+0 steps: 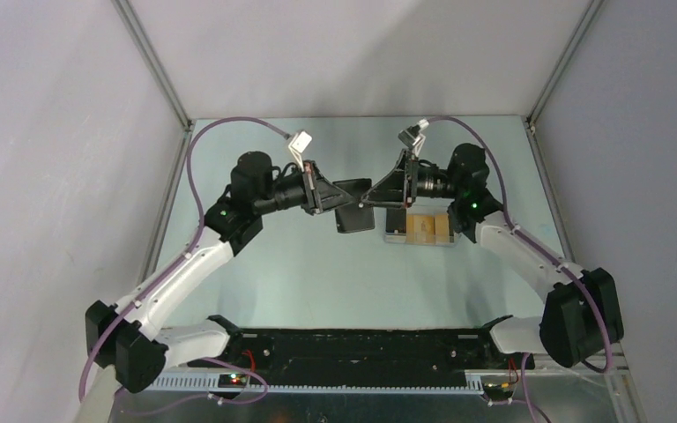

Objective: Put the credit cards into the card holder
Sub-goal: Close the card holder at the center of the board.

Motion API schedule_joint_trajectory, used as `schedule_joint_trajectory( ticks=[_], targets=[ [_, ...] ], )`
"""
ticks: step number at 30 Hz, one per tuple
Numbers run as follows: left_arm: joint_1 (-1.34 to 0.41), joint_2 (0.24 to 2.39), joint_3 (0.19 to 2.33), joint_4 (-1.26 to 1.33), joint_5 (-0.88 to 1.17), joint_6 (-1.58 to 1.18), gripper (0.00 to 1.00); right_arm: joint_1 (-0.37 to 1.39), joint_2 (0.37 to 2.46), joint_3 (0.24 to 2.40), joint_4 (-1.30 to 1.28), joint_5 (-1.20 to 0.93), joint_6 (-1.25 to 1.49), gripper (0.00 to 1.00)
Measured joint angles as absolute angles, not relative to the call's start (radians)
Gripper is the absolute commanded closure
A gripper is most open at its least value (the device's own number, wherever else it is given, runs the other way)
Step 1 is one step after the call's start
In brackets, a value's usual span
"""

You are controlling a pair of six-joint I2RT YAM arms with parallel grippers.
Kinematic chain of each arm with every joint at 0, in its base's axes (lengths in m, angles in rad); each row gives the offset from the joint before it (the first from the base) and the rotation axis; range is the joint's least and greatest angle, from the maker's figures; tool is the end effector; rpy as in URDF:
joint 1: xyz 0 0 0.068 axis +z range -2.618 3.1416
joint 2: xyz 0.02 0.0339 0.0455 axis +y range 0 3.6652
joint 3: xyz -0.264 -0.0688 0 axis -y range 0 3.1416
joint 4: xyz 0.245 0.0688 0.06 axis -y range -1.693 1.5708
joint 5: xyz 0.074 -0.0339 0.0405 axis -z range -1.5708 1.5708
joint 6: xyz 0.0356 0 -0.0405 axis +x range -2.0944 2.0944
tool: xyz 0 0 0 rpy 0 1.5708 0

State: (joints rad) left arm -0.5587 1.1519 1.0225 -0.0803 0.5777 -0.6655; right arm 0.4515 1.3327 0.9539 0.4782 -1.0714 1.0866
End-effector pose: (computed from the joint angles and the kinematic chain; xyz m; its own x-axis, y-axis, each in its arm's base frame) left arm 0.2143 -0.1569 0.3609 -0.6927 -0.1770 -0.6992 0.5966 0.4042 -0.6933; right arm 0.2546 0.1582 0.3442 -0.8390 0.0642 -0.5403 -0.5422 -0.0152 0.8401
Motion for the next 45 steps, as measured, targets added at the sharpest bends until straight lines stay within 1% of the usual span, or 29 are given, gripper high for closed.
schedule_joint_trajectory(
  ticks=[4,9,16,18,21,23,24,27,32,34,35,37,40,45],
  targets=[
    [-0.509,1.145,0.980,-0.037,0.627,-0.682,1.00,0.384,1.285,0.954,0.392,-1.071,1.023,0.01],
    [-0.443,1.143,0.914,-0.049,0.655,-0.685,1.00,0.280,1.216,0.963,0.323,-1.105,0.952,0.01],
    [-0.442,1.143,0.913,0.001,0.739,-0.704,1.00,0.275,1.217,0.970,0.290,-1.184,0.892,0.01],
    [-0.442,1.143,0.913,0.030,0.773,-0.718,1.00,0.288,1.227,0.971,0.265,-1.196,0.857,0.02],
    [-0.442,1.135,0.913,0.060,0.819,-0.734,1.00,0.304,1.246,0.971,0.233,-1.213,0.810,0.09],
    [-0.442,1.122,0.913,0.085,0.847,-0.746,1.00,0.313,1.258,0.959,0.258,-1.234,0.810,0.14],
    [-0.442,1.115,0.913,0.101,0.860,-0.756,1.00,0.314,1.261,0.945,0.293,-1.247,0.823,0.14],
    [-0.442,1.091,0.913,0.146,0.902,-0.780,1.00,0.326,1.275,0.898,0.426,-1.279,0.892,0.22],
    [-0.443,1.061,0.920,0.214,0.958,-0.815,1.00,0.389,1.330,0.863,0.717,-1.310,1.075,0.29],
    [-0.443,1.057,0.920,0.231,0.973,-0.824,1.00,0.421,1.353,0.863,0.848,-1.313,1.163,0.34],
    [-0.443,1.056,0.920,0.239,0.980,-0.831,1.00,0.435,1.369,0.863,0.931,-1.314,1.216,0.39],
    [-0.445,1.056,0.920,0.252,0.989,-0.840,1.00,0.459,1.400,0.864,1.071,-1.314,1.306,0.43],
    [-0.448,1.056,0.920,0.266,0.999,-0.850,1.00,0.476,1.452,0.866,1.237,-1.315,1.427,0.43],
    [-0.454,1.056,0.920,0.280,1.003,-0.865,1.00,0.490,1.476,0.874,1.321,-1.315,1.495,0.46]
  ],
)
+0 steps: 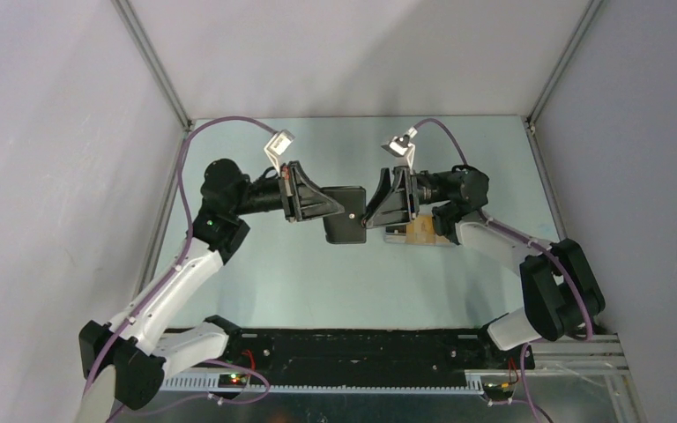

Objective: Put the credit cards into the card holder
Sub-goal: Close the card holder at the center of the board.

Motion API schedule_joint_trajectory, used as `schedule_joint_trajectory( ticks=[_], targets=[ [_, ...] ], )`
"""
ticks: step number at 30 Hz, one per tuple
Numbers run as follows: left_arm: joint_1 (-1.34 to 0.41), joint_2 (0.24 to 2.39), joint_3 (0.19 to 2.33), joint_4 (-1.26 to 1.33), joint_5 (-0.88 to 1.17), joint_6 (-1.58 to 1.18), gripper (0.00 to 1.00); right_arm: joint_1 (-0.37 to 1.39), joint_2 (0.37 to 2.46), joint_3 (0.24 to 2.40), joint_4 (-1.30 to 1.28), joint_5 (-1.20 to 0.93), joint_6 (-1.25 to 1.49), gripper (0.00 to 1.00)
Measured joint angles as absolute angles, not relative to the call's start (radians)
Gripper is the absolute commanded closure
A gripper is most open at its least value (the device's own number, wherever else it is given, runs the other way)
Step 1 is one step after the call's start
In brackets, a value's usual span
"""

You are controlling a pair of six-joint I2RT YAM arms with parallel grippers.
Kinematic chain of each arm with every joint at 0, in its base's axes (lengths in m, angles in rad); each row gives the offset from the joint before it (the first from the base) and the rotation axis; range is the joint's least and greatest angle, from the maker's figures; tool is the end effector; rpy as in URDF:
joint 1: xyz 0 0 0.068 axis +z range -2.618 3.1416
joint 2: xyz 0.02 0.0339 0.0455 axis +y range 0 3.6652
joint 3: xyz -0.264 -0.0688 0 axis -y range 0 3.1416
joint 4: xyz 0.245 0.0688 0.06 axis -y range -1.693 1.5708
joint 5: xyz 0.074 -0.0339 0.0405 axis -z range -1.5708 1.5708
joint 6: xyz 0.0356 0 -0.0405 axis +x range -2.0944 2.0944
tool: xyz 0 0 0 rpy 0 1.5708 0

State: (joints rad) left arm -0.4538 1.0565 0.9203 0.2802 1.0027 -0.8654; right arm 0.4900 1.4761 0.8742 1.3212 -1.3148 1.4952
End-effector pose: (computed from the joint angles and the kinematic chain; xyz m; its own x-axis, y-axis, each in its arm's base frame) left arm 0.1964 -0.1292 0.3829 -0.6668 -0.1305 -0.7337 0.7372 0.0285 -0.6751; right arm 0.2427 0.1685 0.3417 -0.7152 -0.0953 -0.6924 -0.6372 -0.3182 0.7020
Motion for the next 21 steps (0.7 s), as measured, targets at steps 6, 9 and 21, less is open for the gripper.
schedule_joint_trajectory(
  ticks=[6,9,21],
  targets=[
    [-0.459,1.056,0.920,0.294,1.010,-0.875,1.00,0.490,1.476,0.896,1.365,-1.315,1.520,0.58],
    [-0.461,1.056,0.920,0.305,1.010,-0.878,1.00,0.496,1.476,0.904,1.367,-1.318,1.527,0.60],
    [-0.474,1.060,0.920,0.312,0.987,-0.882,1.00,0.507,1.476,0.916,1.345,-1.322,1.514,0.73]
  ],
)
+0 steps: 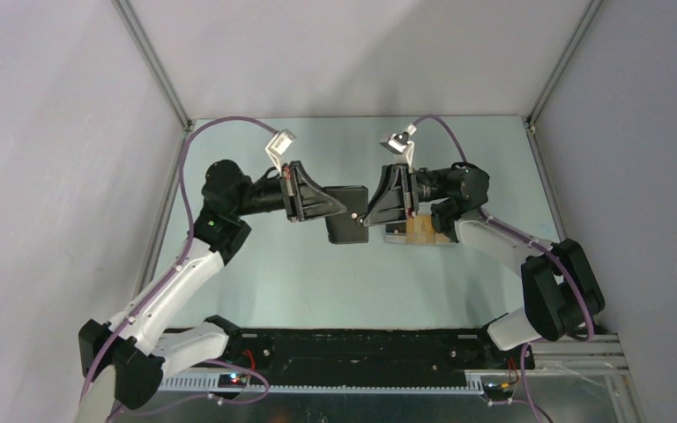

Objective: Put the credit cards into the card holder
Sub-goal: Close the card holder at the center of the board.

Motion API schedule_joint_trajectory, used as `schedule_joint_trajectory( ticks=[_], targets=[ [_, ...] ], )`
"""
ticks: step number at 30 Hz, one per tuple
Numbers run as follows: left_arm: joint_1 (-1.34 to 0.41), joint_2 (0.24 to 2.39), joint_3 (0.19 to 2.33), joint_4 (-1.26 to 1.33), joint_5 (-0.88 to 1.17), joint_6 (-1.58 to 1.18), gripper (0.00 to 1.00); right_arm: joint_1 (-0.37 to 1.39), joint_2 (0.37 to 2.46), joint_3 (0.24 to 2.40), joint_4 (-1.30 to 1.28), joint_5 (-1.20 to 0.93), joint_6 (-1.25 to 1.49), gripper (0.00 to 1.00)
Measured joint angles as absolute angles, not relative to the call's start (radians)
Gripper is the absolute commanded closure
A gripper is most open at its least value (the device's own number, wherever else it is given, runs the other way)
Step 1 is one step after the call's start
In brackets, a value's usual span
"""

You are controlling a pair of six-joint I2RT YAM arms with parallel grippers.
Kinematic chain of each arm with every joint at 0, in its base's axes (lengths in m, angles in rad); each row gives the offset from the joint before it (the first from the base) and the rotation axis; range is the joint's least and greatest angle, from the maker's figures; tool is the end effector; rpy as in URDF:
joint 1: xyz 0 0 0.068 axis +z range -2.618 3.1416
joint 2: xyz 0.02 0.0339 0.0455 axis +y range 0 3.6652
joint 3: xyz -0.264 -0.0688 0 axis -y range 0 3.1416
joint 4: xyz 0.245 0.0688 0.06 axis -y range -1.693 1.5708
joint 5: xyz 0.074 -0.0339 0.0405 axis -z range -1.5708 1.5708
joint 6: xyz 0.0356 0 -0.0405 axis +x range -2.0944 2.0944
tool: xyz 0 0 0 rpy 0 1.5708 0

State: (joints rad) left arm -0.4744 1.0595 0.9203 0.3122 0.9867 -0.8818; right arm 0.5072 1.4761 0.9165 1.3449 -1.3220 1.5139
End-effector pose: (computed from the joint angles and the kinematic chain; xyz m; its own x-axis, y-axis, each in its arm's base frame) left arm 0.1946 -0.1333 0.3853 -0.6613 -0.1389 -0.7371 0.7431 0.0125 -0.6691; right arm 0.2394 0.1725 0.3556 -0.6824 -0.0980 -0.7244 -0.6579 -0.3496 0.6671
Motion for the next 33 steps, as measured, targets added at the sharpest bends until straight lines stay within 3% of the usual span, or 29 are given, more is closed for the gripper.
schedule_joint_trajectory(
  ticks=[6,10,14,18,21,22,28,31,33],
  targets=[
    [-0.476,1.047,0.926,0.213,0.921,-0.845,1.00,0.503,1.476,0.916,1.283,-1.325,1.469,0.82],
    [-0.483,1.029,0.956,0.103,0.860,-0.794,1.00,0.503,1.476,0.916,1.246,-1.313,1.442,0.69],
    [-0.493,1.010,0.980,0.014,0.787,-0.753,1.00,0.503,1.475,0.916,1.208,-1.291,1.418,0.64],
    [-0.498,0.991,0.981,-0.035,0.712,-0.731,1.00,0.506,1.458,0.916,1.097,-1.251,1.344,0.80],
    [-0.510,0.976,0.983,-0.058,0.667,-0.710,1.00,0.508,1.438,0.916,1.007,-1.227,1.281,1.00],
    [-0.515,0.972,0.986,-0.068,0.655,-0.703,1.00,0.509,1.432,0.916,0.989,-1.223,1.269,1.00],
    [-0.546,0.969,1.011,-0.116,0.592,-0.659,1.00,0.509,1.423,0.916,0.977,-1.208,1.261,0.99],
    [-0.568,0.973,1.034,-0.137,0.563,-0.634,1.00,0.508,1.430,0.916,1.039,-1.208,1.309,0.83],
    [-0.580,0.975,1.049,-0.146,0.551,-0.619,1.00,0.507,1.446,0.916,1.112,-1.207,1.358,0.78]
  ],
)
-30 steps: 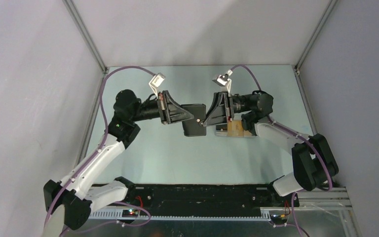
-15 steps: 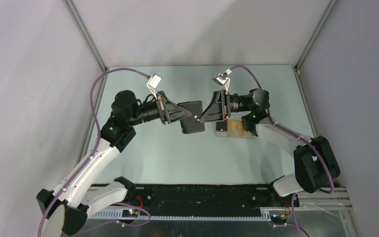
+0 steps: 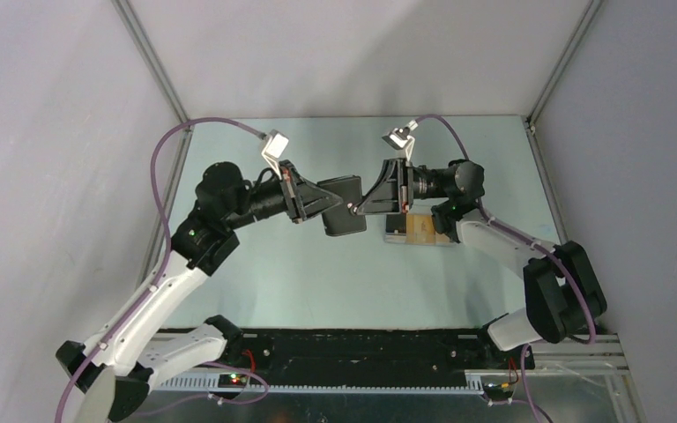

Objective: Put the credit cards into the card holder
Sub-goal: Close the card holder at the center of the board.

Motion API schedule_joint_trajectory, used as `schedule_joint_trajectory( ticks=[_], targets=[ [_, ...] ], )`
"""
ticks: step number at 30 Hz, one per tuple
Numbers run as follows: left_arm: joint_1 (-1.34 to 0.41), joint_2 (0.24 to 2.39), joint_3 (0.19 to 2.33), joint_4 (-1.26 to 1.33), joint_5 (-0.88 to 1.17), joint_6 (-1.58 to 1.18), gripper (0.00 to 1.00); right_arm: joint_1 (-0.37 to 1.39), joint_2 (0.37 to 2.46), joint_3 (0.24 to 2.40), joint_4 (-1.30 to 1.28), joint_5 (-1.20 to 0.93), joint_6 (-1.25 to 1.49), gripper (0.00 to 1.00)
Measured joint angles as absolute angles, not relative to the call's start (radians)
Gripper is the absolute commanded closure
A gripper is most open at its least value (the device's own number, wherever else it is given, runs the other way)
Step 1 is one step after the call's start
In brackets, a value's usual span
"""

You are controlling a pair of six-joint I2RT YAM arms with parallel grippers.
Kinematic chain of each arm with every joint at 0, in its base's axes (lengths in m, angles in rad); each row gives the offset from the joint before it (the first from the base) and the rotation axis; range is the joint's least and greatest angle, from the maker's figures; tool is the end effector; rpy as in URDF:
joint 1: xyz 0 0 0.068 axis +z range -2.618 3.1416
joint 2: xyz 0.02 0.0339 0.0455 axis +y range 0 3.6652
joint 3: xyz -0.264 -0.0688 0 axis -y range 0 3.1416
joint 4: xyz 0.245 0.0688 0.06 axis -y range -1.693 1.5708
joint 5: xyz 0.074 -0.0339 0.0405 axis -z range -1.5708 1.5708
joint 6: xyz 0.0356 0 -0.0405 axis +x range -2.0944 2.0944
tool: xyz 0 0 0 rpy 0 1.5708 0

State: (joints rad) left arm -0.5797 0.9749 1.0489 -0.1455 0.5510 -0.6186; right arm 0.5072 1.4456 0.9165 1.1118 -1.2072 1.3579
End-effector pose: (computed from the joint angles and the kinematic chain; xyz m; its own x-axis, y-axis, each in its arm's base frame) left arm 0.1703 -0.1338 0.4025 -0.5727 -0.2156 -0.7909 0.7015 0.3704 -0.6089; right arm 0.2471 0.1754 0.3513 -0.7340 -0.0102 -0.6791 -0.6508 -0.2757 0.7075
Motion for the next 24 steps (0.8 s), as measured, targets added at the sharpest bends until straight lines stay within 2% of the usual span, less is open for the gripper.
schedule_joint_trajectory(
  ticks=[9,14,16,19,21,24],
  targets=[
    [-0.602,0.977,1.058,-0.168,0.505,-0.585,1.00,0.507,1.496,0.916,1.243,-1.204,1.465,0.74],
    [-0.621,0.977,1.063,-0.171,0.473,-0.575,1.00,0.507,1.496,0.916,1.251,-1.195,1.467,0.79],
    [-0.625,0.977,1.064,-0.170,0.463,-0.574,1.00,0.506,1.496,0.916,1.250,-1.188,1.465,0.76],
    [-0.626,0.977,1.064,-0.170,0.450,-0.574,1.00,0.506,1.496,0.916,1.233,-1.174,1.452,0.62],
    [-0.628,0.982,1.064,-0.165,0.443,-0.572,1.00,0.509,1.493,0.916,1.208,-1.147,1.434,0.57],
    [-0.636,1.009,1.065,-0.158,0.443,-0.567,1.00,0.521,1.485,0.916,1.170,-1.114,1.405,0.55]
  ],
)
